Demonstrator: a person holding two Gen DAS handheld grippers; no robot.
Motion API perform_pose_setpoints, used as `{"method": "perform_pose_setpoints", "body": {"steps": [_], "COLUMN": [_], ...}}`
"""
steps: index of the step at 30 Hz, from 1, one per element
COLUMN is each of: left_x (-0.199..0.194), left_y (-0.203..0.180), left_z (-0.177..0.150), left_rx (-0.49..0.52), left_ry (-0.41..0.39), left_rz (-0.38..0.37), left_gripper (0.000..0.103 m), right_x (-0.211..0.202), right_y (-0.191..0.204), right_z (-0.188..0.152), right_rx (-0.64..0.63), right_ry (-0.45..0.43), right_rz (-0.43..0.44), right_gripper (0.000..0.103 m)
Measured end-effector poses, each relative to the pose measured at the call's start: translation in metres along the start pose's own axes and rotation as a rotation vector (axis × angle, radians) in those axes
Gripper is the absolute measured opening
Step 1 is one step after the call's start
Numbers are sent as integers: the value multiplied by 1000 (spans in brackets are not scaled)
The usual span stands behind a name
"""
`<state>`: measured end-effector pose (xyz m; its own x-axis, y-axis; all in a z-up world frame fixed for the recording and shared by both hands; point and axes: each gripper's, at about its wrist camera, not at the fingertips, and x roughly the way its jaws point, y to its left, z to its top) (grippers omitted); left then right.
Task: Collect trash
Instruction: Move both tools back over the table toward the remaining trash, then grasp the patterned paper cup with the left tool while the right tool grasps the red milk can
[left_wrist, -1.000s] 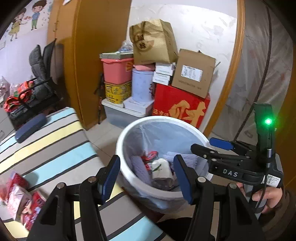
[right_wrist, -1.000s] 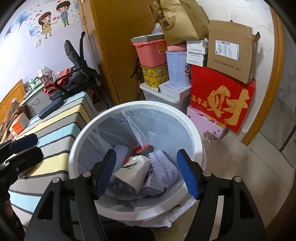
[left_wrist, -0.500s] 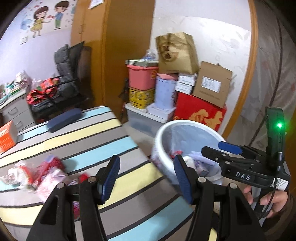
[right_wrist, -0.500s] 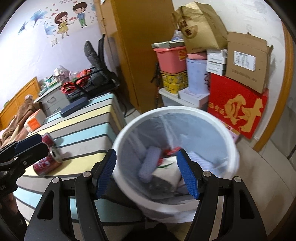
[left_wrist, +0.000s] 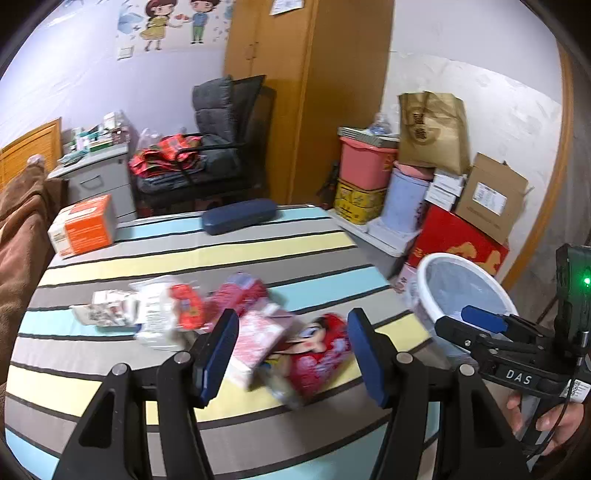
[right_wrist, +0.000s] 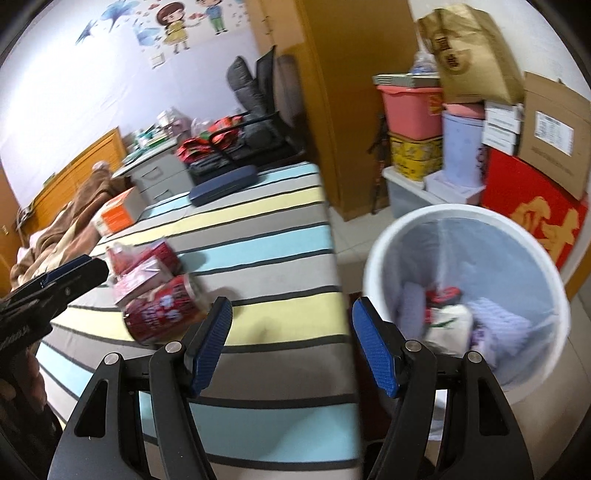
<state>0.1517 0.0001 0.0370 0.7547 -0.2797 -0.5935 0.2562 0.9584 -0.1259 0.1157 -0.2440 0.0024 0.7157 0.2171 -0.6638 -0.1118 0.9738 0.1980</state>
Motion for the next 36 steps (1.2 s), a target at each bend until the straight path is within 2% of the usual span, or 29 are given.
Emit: {"method": "perform_pose_setpoints", "body": {"steps": [8, 16, 22, 25, 28, 33, 35, 36], "left_x": [-1, 3, 11, 21, 28, 44, 52, 54], "left_y": [50, 107, 136, 148, 156, 176, 181, 183], "left_z": [-7, -10, -11, -9, -6, 0, 0, 0], "left_rx": [-43, -149, -210, -251, -258, -358, -399, -411], "left_ry": [16, 47, 70, 98, 98, 107, 144, 137], "left_rz": [83, 107, 115, 101, 124, 89, 97, 110], "left_gripper": [64, 65, 66, 66, 66, 67, 68, 68], "right_x": [20, 39, 53, 58, 64, 66, 65, 64], "right_y": [36, 71, 79, 87, 91, 94, 98, 99], "right_z": [-1, -2, 2, 2, 1, 1, 0, 0], "right_rx": [11, 21, 69, 53, 44, 12, -25, -42], "right_ry": [58, 115, 143, 151, 168, 167, 164, 165], "right_rz": [81, 142, 121, 92, 79, 48, 36, 30], "right_gripper": [69, 69, 70, 70, 70, 70, 70, 70]}}
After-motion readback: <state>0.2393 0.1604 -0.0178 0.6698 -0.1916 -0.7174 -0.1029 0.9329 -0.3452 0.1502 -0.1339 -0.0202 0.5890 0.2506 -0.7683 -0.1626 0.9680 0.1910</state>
